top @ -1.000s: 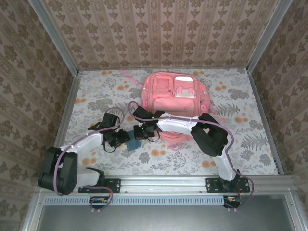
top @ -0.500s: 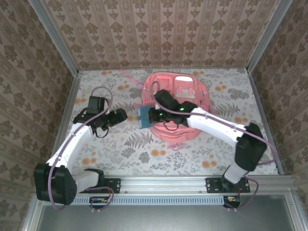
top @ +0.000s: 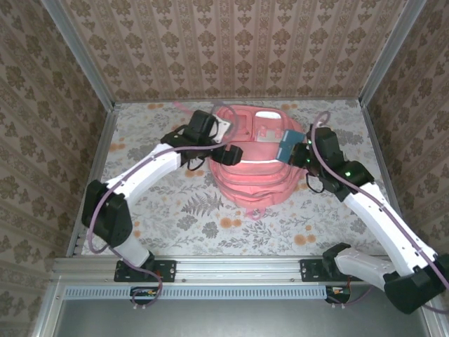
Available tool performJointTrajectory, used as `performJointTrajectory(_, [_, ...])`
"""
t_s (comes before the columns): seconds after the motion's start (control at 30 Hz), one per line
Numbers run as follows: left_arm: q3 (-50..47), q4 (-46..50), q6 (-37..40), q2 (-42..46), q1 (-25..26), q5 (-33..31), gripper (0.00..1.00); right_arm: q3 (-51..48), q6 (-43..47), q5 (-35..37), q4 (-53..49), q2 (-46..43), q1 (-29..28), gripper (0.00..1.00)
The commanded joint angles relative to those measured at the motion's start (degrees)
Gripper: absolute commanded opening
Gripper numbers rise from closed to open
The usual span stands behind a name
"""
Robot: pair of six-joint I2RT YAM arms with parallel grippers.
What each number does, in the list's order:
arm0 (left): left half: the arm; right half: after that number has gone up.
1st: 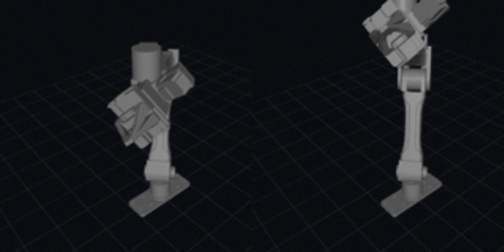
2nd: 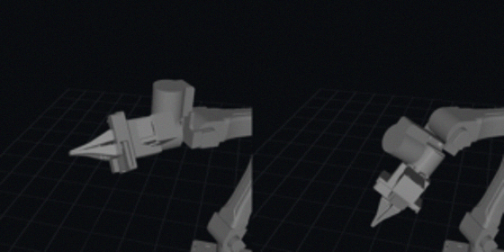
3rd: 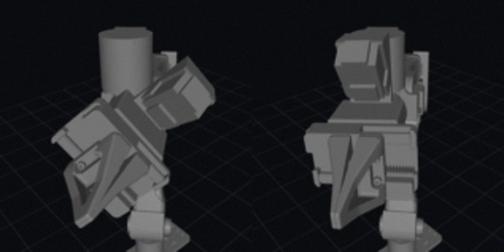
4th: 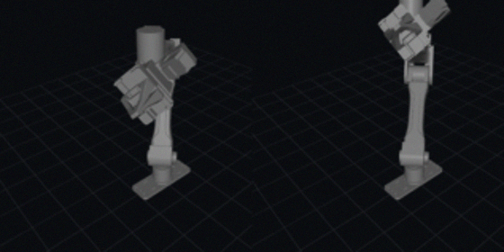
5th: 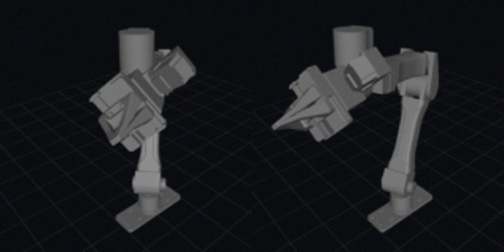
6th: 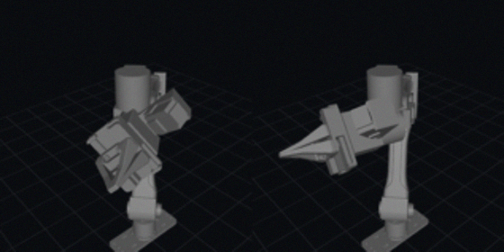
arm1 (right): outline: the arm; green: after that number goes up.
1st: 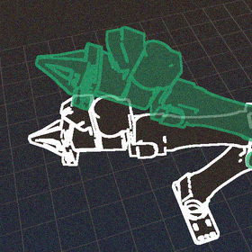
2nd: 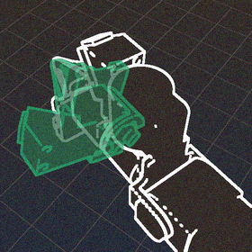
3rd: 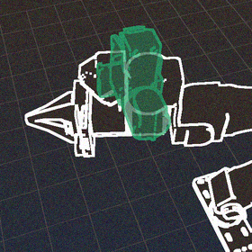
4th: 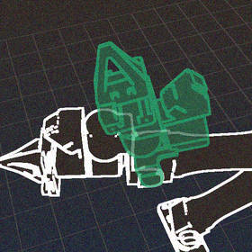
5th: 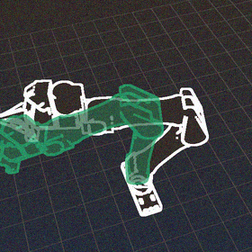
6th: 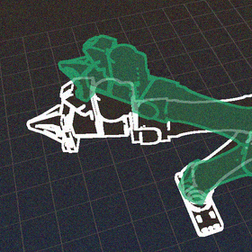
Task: Pack the student bag
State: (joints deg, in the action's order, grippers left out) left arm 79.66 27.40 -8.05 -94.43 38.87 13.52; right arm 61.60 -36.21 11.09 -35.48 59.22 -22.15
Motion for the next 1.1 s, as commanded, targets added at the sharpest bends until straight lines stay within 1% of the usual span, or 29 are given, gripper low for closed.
performJointTrajectory(0.0, [4.99,1.70,11.50,-4.16,3.21,2.43,0.90,-1.30,-0.82,0.88,-5.08,-2.15,2.47,0.00])
performJointTrajectory(0.1, [9.14,5.35,18.23,-8.39,6.48,5.07,0.85,-1.72,-0.71,0.04,-5.82,-2.95,4.41,0.00])
performJointTrajectory(0.2, [13.78,10.31,22.91,-12.61,9.33,4.27,0.81,-2.38,-0.66,-1.22,-5.41,-2.91,5.99,0.00])
performJointTrajectory(0.27, [16.29,12.50,24.19,-15.00,10.40,3.75,0.78,-2.87,-0.69,-2.09,-5.15,-2.63,6.58,0.00])
performJointTrajectory(0.4, [19.33,15.01,24.80,-18.33,11.33,2.80,0.66,-3.51,-1.21,-3.26,-4.55,-2.36,7.38,0.00])
performJointTrajectory(0.5, [20.08,15.14,25.27,-19.58,11.56,1.77,0.57,-3.86,-1.50,-3.45,-4.36,-2.35,7.74,0.00])
performJointTrajectory(0.67, [20.69,14.75,25.73,-20.96,11.54,-1.12,0.49,-4.55,-2.22,-4.23,-4.12,-2.42,7.97,0.00])
performJointTrajectory(0.9, [22.92,17.36,26.69,-22.92,11.55,-1.30,0.35,-4.61,-2.73,-4.24,-4.22,-2.50,8.03,0.00])
performJointTrajectory(1.07, [24.31,18.04,27.21,-23.12,11.49,-0.66,0.22,-4.56,-3.07,-4.32,-4.46,-2.66,8.00,0.00])
